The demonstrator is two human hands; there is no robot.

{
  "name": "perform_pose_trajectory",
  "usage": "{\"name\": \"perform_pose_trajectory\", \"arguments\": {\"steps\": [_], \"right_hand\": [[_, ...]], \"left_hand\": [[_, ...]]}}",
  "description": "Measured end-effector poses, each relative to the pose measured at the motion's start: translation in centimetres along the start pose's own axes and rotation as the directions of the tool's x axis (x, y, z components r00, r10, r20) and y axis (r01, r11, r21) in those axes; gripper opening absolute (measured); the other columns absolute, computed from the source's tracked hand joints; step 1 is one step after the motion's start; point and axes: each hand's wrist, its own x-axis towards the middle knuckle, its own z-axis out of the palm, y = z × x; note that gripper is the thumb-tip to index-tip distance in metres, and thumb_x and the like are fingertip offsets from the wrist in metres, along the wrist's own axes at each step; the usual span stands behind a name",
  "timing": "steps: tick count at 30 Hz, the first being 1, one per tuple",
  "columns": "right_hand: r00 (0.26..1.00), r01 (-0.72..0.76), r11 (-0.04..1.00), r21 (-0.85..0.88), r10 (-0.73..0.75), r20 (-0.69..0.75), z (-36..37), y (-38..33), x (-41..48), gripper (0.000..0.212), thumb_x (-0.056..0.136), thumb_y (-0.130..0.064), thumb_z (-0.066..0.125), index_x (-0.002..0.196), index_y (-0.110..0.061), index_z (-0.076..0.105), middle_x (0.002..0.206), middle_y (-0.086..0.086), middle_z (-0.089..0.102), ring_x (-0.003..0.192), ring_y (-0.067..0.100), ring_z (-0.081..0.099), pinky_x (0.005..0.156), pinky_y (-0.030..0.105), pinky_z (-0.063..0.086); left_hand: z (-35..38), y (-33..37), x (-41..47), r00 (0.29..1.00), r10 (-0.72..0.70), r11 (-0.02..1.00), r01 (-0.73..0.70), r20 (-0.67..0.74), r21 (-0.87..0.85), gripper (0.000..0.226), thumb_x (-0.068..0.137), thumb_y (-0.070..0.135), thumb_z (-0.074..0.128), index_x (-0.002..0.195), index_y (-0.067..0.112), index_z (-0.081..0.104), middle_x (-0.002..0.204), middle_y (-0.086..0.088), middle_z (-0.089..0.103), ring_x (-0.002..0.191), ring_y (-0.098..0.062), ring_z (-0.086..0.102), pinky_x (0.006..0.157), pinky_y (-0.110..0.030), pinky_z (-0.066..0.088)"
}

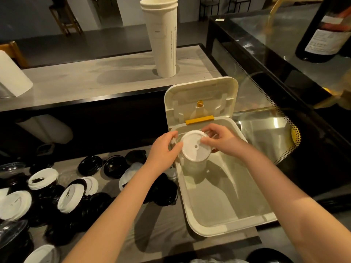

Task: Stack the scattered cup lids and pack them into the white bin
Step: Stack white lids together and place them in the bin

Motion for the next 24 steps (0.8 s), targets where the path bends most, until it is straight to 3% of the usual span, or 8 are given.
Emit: {"name": "perform_pose_trajectory", "arguments": {"steps": [4,6,10,16,20,24], "right_hand": [[0.962,-0.2,0.961,-0.189,0.229,0.149,0.0,3.6,-0.4,0.026,0.085,-0.018,0.068,0.107,-0.012,0.056,0.085,0.002,0.051,0.071,0.018,0.058,0.056,0.025,0.054],[0.907,-0.286,0.908,-0.305,0.36,0.221,0.8,5.4,-0.3,0.025,0.084,-0.02,0.07,0.104,-0.015,0.056,0.087,0.006,0.057,0.07,0.019,0.06,0.058,0.028,0.055],[0.836,-0.384,0.822,-0.421,0.503,0.22,3.0,7.9,0.5,0.026,0.082,-0.02,0.071,0.103,-0.011,0.057,0.078,0.007,0.056,0.06,0.02,0.057,0.058,0.03,0.056],[0.828,-0.4,0.797,-0.452,0.526,0.194,4.5,9.2,1.0,0.024,0.083,-0.021,0.069,0.101,-0.011,0.057,0.083,0.005,0.059,0.063,0.024,0.062,0.055,0.031,0.054],[0.846,-0.329,0.778,-0.535,0.495,0.199,5.6,9.5,0.6,0.018,0.083,-0.027,0.063,0.094,-0.016,0.053,0.096,0.009,0.064,0.072,0.028,0.067,0.047,0.025,0.043],[0.878,-0.216,0.74,-0.637,0.433,0.205,6.1,9.4,0.4,0.026,0.085,-0.036,0.057,0.103,-0.017,0.055,0.101,0.0,0.056,0.084,0.019,0.053,0.066,0.026,0.04]], "left_hand": [[0.4,-1.6,-1.1,0.985,0.033,0.945,-0.087,0.172,0.316,0.064,0.095,0.039,0.048,0.149,0.016,0.022,0.158,0.001,0.014,0.146,-0.013,0.007,0.116,-0.03,0.011],[0.5,-1.9,-1.4,0.976,0.005,0.921,-0.088,0.216,0.381,0.067,0.096,0.042,0.044,0.15,0.018,0.013,0.159,0.003,0.004,0.146,-0.012,0.0,0.117,-0.034,0.011],[0.5,-2.0,-1.3,0.974,-0.02,0.89,-0.085,0.224,0.448,0.069,0.095,0.047,0.041,0.151,0.02,0.009,0.159,0.005,0.001,0.146,-0.011,-0.003,0.118,-0.044,0.015],[0.8,-2.2,-1.5,0.976,-0.021,0.889,-0.08,0.215,0.451,0.069,0.096,0.048,0.038,0.151,0.021,0.006,0.159,0.006,-0.002,0.146,-0.011,-0.003,0.116,-0.039,0.012],[0.9,-2.2,-1.5,0.975,-0.03,0.888,-0.075,0.22,0.453,0.069,0.096,0.048,0.038,0.151,0.021,0.006,0.159,0.006,-0.003,0.146,-0.01,-0.003,0.116,-0.039,0.012],[0.9,-2.2,-1.5,0.975,-0.037,0.88,-0.072,0.221,0.469,0.069,0.096,0.049,0.037,0.151,0.021,0.005,0.159,0.006,-0.003,0.146,-0.011,-0.003,0.116,-0.041,0.012]]}}
